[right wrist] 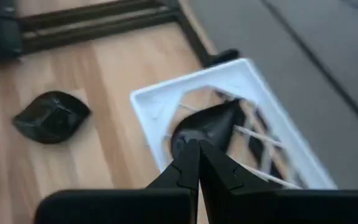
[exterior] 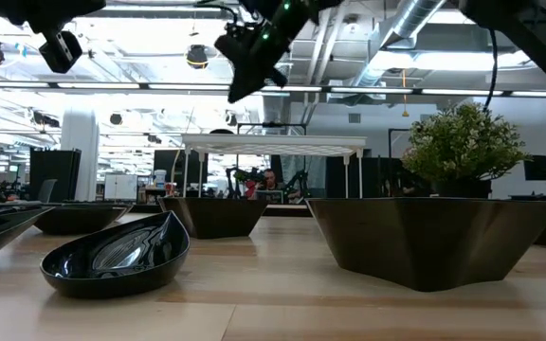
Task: Pick & Place Mini shaped plates
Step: Put the black drop shaped plate on the shelf
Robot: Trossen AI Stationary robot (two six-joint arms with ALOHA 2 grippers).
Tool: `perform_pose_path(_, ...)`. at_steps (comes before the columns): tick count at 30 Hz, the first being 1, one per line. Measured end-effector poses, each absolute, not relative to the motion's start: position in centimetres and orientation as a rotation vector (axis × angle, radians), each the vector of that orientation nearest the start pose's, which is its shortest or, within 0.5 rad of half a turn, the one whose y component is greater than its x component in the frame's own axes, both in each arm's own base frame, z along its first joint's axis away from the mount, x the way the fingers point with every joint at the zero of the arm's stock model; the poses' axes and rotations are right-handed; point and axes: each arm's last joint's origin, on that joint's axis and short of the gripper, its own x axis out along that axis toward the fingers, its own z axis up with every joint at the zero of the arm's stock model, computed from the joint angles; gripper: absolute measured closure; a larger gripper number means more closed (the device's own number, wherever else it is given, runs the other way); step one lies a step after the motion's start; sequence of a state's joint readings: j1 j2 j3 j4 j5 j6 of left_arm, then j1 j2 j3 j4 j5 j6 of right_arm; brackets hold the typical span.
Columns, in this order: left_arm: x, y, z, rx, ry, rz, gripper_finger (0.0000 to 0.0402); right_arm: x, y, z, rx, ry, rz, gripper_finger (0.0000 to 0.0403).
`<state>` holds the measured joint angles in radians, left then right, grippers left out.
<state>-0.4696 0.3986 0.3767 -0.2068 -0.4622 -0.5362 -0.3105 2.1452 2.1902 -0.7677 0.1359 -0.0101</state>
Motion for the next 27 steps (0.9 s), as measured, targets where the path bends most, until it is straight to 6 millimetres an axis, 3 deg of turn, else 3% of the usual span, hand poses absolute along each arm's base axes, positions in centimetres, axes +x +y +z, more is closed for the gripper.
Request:
perform_pose_path(5, 11.2, -4.2, 23.7, -0.422, 0.226, 0.054, 0.039, 45.9, -16.1, 31.2, 0.06, 0.778, -0.433, 0.0403)
perform_pose_path(14, 11.6, -4.4, 23.3, -0.422, 0.254, 0.07, 0.039, 45.6, -17.1, 31.6, 0.057, 0.753, -0.445, 0.0403)
perform_pose_path(21, 11.6, -4.4, 23.3, -0.423, 0.253, 0.07, 0.039, 45.8, -17.1, 31.0, 0.067, 0.765, -0.416, 0.0403)
perform_pose_path(27, 11.6, -4.4, 23.3, -0.424, 0.252, 0.07, 0.039, 46.6, -16.7, 28.8, 0.083, 0.837, -0.381, 0.0403)
